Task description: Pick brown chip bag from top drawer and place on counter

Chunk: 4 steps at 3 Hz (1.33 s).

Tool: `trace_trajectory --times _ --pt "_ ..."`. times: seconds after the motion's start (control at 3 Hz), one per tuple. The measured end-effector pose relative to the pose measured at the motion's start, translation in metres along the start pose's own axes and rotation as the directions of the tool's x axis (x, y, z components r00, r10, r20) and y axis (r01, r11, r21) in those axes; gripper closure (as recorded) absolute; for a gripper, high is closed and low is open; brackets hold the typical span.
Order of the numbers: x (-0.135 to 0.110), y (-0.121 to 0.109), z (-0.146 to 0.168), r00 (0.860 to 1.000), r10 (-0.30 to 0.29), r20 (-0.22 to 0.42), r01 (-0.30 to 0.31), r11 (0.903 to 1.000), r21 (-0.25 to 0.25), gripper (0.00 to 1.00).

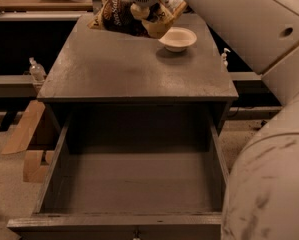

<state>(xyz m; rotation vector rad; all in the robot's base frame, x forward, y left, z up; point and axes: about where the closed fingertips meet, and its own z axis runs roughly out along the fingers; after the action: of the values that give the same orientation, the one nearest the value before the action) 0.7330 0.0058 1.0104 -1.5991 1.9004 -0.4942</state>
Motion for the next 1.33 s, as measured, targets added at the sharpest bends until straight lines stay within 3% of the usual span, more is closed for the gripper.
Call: trace_trajectory --times 0.33,0.67,1.33 --pt "0.0002 -0.0006 0.0 1.0 -0.001 0.0 0.001 1.0 0.003 0.81" --pt "0.0006 0.0004 0.0022 1.0 -0.002 -0.001 0.002 1.0 0.001 0.5" --pt "0.0006 0.0019 0.0049 1.0 -0.004 -0.004 0.004 1.0 -0.003 0.04"
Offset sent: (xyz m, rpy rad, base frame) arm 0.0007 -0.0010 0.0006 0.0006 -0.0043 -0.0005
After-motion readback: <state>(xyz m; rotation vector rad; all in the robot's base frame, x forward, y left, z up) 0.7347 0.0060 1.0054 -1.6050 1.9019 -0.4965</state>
